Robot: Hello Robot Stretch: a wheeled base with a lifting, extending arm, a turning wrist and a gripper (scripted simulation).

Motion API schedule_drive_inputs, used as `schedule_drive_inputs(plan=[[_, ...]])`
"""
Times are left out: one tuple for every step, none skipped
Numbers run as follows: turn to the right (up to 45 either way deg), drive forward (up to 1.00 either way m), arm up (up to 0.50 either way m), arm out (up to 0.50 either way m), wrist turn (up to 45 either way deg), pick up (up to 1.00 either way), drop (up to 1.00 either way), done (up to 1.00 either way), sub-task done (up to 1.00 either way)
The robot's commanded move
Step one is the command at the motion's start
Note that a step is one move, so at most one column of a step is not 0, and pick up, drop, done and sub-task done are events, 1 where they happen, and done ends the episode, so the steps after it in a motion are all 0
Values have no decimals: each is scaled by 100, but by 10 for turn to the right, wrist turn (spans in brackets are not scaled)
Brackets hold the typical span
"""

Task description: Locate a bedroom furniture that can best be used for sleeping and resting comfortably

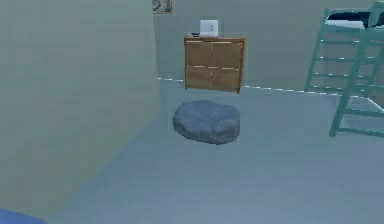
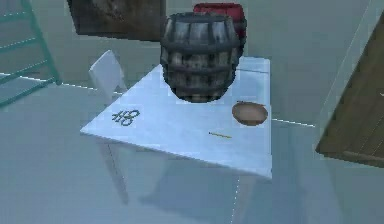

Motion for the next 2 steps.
schedule_drive_inputs(plan=[[450, 0, 0, 0, 0, 0, 0, 0, 0], [0, 40, 0, 0, 0, 0, 0, 0, 0]])
